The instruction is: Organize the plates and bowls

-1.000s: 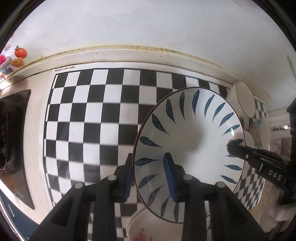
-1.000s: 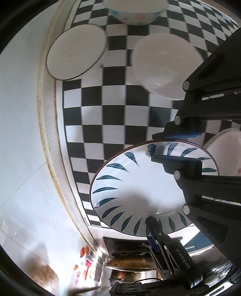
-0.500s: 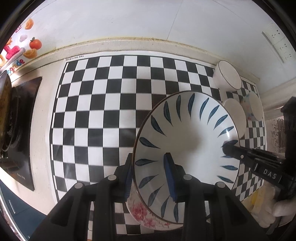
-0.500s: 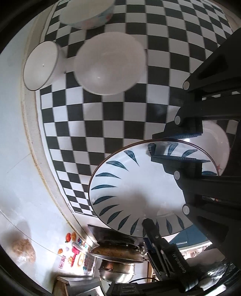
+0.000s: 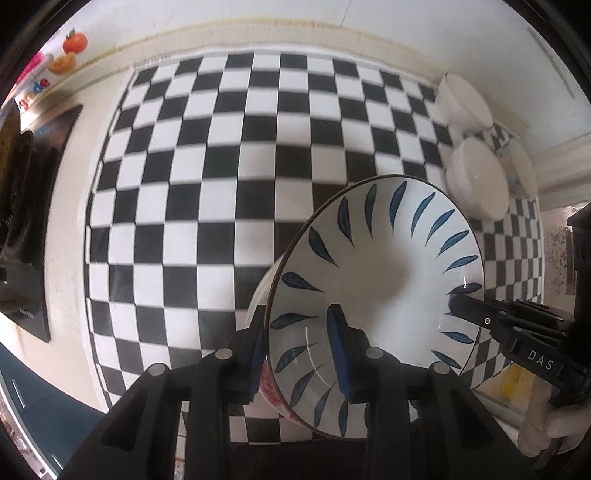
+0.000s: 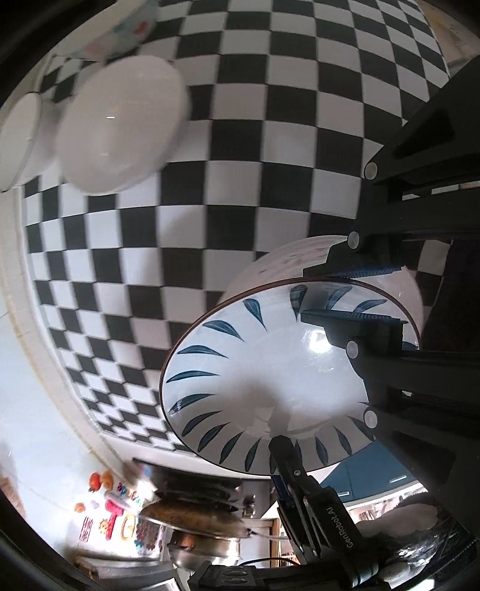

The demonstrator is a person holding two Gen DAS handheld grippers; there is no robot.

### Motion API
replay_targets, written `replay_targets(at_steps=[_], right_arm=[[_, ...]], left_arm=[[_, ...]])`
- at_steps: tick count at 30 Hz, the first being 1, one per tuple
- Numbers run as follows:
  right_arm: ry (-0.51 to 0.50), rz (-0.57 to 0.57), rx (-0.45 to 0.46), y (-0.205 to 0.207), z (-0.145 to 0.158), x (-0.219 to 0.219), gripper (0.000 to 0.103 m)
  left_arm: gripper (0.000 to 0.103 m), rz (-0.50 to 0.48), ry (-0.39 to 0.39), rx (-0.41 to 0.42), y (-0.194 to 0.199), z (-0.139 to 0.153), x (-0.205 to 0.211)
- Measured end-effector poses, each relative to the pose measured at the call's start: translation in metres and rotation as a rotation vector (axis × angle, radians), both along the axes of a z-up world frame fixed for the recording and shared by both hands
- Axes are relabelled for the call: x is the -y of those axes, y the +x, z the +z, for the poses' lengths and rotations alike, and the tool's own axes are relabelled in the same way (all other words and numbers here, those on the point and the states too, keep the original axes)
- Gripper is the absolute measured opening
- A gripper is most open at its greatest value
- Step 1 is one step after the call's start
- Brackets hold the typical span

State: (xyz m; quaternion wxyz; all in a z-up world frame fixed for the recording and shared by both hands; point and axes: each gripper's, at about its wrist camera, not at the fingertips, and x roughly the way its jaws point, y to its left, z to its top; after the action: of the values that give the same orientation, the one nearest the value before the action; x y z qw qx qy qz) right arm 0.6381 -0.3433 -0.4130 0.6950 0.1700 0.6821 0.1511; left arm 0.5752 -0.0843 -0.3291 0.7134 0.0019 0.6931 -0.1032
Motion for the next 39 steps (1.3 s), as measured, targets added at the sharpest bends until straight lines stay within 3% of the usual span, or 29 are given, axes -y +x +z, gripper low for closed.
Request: replay_targets(at_steps=[9,19,31,34,39], right_arm=[[-0.053,0.037,-0.067,-0.015,-0.036,-0.016,0.017],[-0.081,0.044,-0.101,-0.007,-0.046,-0.023,0.017],[-0.057,0.029,-0.211,-0.001,-0.054,-0.026,0.02],[-0.034,0.018,-0.235,-0.001,-0.056,-0.024,0.026],[-0.011,0.024,-0.24,0.002,-0.049,-0.029,0.052]], left_arm=[[0.029,-0.029,0.06,-0.089,-0.012,-0.042,0.004],[0.029,-0.045,0.086,-0.108,-0.012,-0.051,0.014],[0.03,-0.01,0.08,-0.165,0.001,-0.058,0.011],[0.03,0.006,0.086,-0.168,-0.002,-0.058,0.008],[0.03,-0.001,0.113,-0.139,-0.001,-0.048,0.013]])
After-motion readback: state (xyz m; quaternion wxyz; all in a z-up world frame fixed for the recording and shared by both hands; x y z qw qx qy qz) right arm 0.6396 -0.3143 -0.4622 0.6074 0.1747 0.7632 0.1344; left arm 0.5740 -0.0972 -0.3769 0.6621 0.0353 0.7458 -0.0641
